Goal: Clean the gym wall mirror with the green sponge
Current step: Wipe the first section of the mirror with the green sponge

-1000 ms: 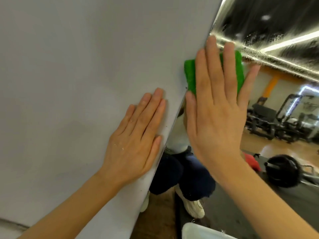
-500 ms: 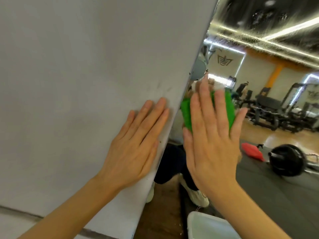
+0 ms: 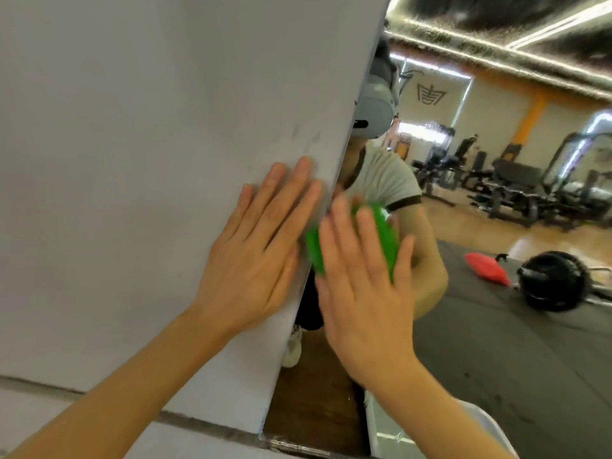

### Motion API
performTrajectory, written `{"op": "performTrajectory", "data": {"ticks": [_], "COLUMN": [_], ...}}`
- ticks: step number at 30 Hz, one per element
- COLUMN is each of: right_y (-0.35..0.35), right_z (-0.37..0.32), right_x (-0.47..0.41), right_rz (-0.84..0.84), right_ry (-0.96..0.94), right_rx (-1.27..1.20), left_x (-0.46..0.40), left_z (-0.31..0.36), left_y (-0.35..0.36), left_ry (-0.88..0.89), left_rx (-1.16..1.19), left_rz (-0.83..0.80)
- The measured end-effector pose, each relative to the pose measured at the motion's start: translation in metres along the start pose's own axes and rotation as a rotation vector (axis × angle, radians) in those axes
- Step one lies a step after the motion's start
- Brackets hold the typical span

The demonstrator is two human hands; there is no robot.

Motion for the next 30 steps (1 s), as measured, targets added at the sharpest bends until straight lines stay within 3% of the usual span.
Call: {"op": "performTrajectory", "data": {"ticks": [4, 9, 14, 17, 20, 24, 27, 30], "right_y": [0.028, 0.007, 0.003, 0.008, 0.013, 0.014, 0.004, 0.002], "right_z": [-0.026, 0.008, 0.073, 0.055, 0.011, 0.039, 0.088, 0.081], "right_x": [0.066, 0.029, 0.094, 0.075, 0.046, 0.07, 0.103, 0.088], "right_rz": [-0.126, -0.052, -0.087, -0.094, -0.046, -0.039, -0.064, -0.096], "right_ry": [-0.174, -0.151, -0.033, 0.057, -0.037, -0.131, 0.011, 0.117], "right_rx": [0.066, 0.068, 0.067, 0.004, -0.01, 0.093, 0.068, -0.003], "left_x": [0.012, 0.014, 0.012, 0.012, 0.013, 0.013, 0.013, 0.012], "left_z": [0.007, 0.022, 0.025, 0.025, 0.025, 0.025, 0.024, 0.024], "left_y": [0.003, 0.015, 0.027, 0.03, 0.029, 0.029, 0.029, 0.028], "left_ry": [0.007, 0.018, 0.026, 0.025, 0.037, 0.037, 0.022, 0.018], "left_rx": [0.037, 0.137, -0.057, -0.108, -0.114, -0.129, -0.147, -0.146], "left_rz": [-0.014, 0.008, -0.025, -0.016, 0.007, 0.008, 0.012, 0.015]}}
Point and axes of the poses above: each hand's wrist, its own x-axis away from the middle knuckle, its own y-axis out of the palm, z = x × y, the point moved 8 cm from there along -x, towards the middle knuckle, and after that the axes turned 12 degrees about -z, right-handed, at the moved point
